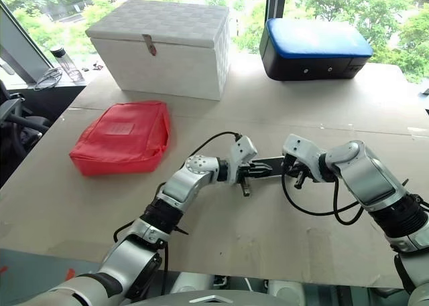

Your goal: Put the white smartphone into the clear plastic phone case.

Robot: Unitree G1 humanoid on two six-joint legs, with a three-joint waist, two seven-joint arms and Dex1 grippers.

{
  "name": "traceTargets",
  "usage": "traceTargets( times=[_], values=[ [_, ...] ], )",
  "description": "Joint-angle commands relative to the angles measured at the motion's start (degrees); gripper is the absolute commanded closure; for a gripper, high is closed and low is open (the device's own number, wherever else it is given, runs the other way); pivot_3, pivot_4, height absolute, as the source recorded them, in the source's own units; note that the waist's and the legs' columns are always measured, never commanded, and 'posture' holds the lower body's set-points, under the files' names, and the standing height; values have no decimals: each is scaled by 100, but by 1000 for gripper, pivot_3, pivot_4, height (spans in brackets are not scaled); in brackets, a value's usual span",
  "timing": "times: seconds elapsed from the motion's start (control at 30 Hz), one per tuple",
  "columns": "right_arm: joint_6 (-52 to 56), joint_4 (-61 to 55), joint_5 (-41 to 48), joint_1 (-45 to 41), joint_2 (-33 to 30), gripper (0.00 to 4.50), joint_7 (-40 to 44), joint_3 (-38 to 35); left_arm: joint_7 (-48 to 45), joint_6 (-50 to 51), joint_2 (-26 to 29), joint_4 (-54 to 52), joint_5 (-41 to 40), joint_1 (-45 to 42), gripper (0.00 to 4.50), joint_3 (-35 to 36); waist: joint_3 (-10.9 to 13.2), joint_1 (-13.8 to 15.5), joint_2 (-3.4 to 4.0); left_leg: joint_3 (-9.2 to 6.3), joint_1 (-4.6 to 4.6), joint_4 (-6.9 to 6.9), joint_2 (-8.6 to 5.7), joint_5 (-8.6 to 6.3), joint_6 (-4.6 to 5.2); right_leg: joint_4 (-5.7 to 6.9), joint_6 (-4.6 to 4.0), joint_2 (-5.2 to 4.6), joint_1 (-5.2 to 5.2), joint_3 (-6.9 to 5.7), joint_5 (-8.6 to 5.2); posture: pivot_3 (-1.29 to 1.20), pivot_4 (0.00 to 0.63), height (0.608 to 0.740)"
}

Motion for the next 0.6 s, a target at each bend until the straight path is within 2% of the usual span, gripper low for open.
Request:
traceTargets(
  times=[0.03, 0.1, 0.17, 0.23, 0.3, 0.33, 0.37, 0.4, 0.5, 0.53, 0.6],
  values=[
    [60, 414, -138, 503, 38, 4500, -148, 449, 44, 32, 13, -244, 19, 103, 4409, -46, -4, 1, -6, 0, 0, 0, 0, -1, -1, 0, 0, 0, 0, -1, 0, 0, 150, 740],
    [-138, 235, -71, 671, 130, 4500, -370, 26, 74, -65, 37, -358, -17, 166, 4409, 26, -8, 3, -13, -1, 1, -2, 0, -1, -2, 0, 0, -1, 0, -2, 0, 0, 150, 740],
    [-827, 72, 264, 883, 720, 4500, -856, -1000, 184, -381, -2, -514, -133, 245, 4409, 253, -3, 6, -21, -1, 1, -2, 0, -2, -3, 0, 0, -3, 0, -2, 0, 0, 150, 740],
    [-1539, -172, 822, 1054, 1531, 4500, -1321, -2219, 507, -747, -184, -746, -408, 336, 4409, 728, 50, -1, 5, -4, -3, -5, 0, -3, -4, 0, 1, -8, -3, -6, 1, 0, 150, 740],
    [-1821, -418, 1051, 1133, 1896, 4500, -1637, -2886, 832, -705, -349, -1022, -750, 409, 4409, 1211, 119, 4, 50, -2, -16, -11, 0, -2, -4, 0, 25, -14, -19, -8, 15, 0, 150, 740],
    [-1824, -601, 1151, 1228, 1954, 3931, -1699, -3038, 916, -571, -417, -1219, -984, 454, 3889, 1424, 142, 10, 70, 0, -33, -10, -1, -1, -4, 0, 39, -15, -34, -10, 26, 0, 150, 740],
    [-1884, -822, 1165, 1372, 1956, 3659, -1738, -3087, 1058, -465, -456, -1410, -1121, 491, 3625, 1605, 151, 26, 81, -2, -59, 2, -1, 0, -4, 4, 40, -15, -51, -18, 30, 0, 150, 740],
    [-1929, -1003, 1142, 1510, 1985, 3069, -1855, -3121, 1179, -356, -438, -1614, -1191, 548, 3078, 1721, 152, 31, 80, -2, -87, 12, -1, 2, -4, 13, 38, -14, -75, -22, 31, 0, 150, 740],
    [-2082, -1328, 1199, 1838, 2092, 1708, -2069, -3249, 1531, -122, -316, -2132, -1281, 736, 1699, 1954, 152, 33, 80, 0, -86, 10, -6, 32, -8, 9, 14, -3, -65, -29, 43, 0, 150, 740],
    [-2157, -1411, 1204, 1988, 2075, 1074, -2088, -3301, 1614, -15, -232, -2346, -1318, 844, 1104, 2020, 155, 31, 81, 1, -86, 4, -8, 30, -9, 1, 14, 15, -64, -29, 42, 0, 150, 740],
    [-2280, -1546, 1276, 2291, 2079, 258, -2139, -3468, 1722, 252, -69, -2796, -1456, 1089, 265, 2128, 166, 37, 80, 2, -87, 3, -11, 29, -9, -1, 16, 29, -64, -28, 40, 0, 150, 740]
  ],
)
